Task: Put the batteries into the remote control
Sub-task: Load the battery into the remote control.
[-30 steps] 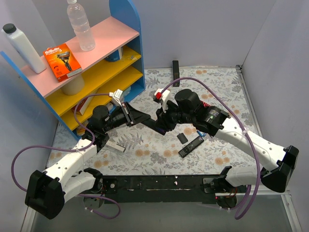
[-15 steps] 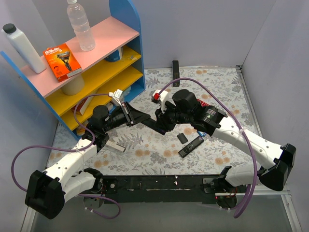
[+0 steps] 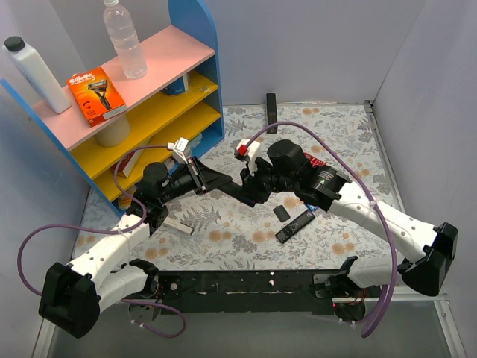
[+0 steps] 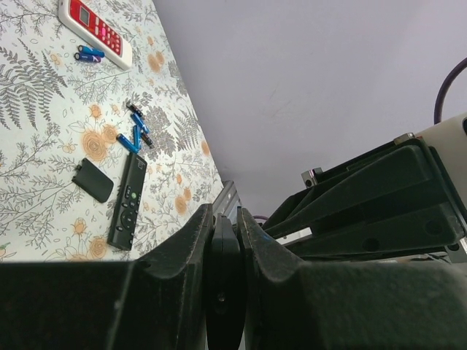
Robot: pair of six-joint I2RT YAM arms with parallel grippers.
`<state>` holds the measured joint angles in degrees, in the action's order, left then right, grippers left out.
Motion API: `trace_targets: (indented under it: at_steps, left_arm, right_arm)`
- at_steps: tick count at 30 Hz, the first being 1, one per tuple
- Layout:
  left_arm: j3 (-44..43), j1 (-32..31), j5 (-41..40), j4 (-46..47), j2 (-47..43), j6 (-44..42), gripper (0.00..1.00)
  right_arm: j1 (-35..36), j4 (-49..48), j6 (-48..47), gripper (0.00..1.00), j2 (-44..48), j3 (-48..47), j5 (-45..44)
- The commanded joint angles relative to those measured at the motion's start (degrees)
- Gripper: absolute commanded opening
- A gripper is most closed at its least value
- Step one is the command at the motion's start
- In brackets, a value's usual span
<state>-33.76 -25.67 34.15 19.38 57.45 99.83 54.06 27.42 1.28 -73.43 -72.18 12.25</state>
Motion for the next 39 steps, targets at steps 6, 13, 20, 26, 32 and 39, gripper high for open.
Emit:
trace_targets:
  at_steps: [6, 13, 20, 26, 32, 39]
  left_arm:
    - [-3.1, -0.3, -0.3, 6.1, -1.3, 6.1, 0.00]
    - [-3.1, -0.3, -1.3, 8.4, -2.4, 9.2, 0.00]
    - [-2.8, -0.2, -1.4, 10.2, -3.1, 11.0, 0.00]
    - [-1.8, -0.3, -1.3, 12.8, -3.4, 13.6, 0.00]
    - [-1.7, -0.2, -1.6, 9.6, -3.5, 11.2, 0.00]
    - [0.8, -0.2, -5.1, 0.1, -4.3, 0.7, 0.00]
  right_arm:
    - [0.1, -3.2, -1.1, 0.13, 2.5, 5.4, 0.2]
    - [0.1, -9.8, -1.1, 0.09, 5.3, 11.9, 0.0]
    - [0.1, -16.9, -1.0, 0.09, 8.2, 18.2, -0.7]
    - [0.1, -24.9, 0.2, 0.10, 10.6, 24.5, -0.8]
    - [0.1, -25.8, 1.7, 0.18, 10.9, 24.5, 0.5]
    - [0.1, -22.3, 2.7, 0.34, 11.3, 17.6, 0.9]
